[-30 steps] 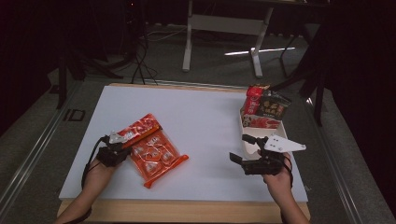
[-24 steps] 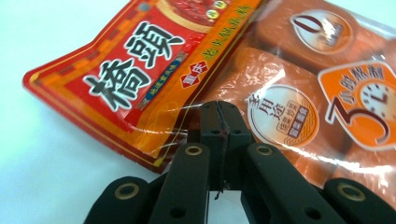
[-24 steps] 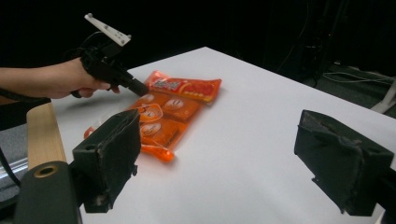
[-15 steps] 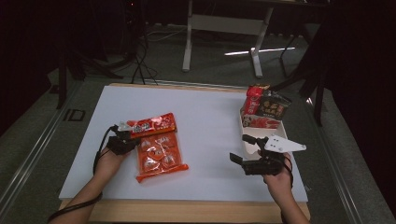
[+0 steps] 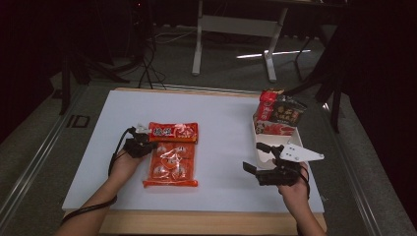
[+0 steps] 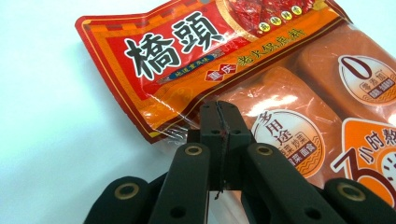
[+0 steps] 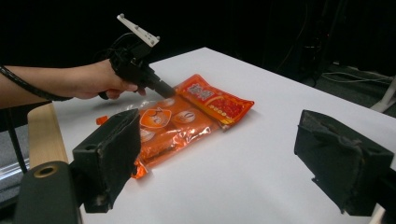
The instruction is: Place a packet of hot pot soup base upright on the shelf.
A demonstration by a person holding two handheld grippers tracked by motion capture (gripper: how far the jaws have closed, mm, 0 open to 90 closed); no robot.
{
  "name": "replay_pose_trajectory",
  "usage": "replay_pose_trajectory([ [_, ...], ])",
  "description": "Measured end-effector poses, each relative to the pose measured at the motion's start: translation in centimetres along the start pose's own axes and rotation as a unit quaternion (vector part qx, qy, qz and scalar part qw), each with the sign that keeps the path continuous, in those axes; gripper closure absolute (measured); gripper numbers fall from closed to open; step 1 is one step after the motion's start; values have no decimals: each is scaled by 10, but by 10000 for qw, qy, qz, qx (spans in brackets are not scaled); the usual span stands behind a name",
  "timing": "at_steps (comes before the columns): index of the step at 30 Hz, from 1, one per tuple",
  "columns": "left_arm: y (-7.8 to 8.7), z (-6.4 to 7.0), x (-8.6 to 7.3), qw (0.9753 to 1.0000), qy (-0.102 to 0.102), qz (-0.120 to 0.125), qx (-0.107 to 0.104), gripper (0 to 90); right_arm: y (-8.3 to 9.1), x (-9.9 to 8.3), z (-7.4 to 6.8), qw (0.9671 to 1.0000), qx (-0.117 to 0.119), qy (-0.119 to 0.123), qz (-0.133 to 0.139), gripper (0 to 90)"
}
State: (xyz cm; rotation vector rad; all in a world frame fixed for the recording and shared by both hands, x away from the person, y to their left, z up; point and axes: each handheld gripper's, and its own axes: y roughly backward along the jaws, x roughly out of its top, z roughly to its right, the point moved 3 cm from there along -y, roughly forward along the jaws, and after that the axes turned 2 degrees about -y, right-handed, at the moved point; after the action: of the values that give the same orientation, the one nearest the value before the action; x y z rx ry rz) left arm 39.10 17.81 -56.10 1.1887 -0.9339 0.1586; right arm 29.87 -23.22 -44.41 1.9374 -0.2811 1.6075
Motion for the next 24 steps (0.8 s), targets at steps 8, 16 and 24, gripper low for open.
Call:
replay_pose_trajectory([
  [8,0,2,2,10000,-83,12,21,897,0,-1,0,10000,6,-8,-19,146],
  [16,3,2,9,9998,-1,213,-47,895,-2,-1,-1,10000,9,22,-34,146],
  [24,-9,1,18,9998,-10,201,-11,896,-2,-3,0,10000,24,-5,-43,145],
])
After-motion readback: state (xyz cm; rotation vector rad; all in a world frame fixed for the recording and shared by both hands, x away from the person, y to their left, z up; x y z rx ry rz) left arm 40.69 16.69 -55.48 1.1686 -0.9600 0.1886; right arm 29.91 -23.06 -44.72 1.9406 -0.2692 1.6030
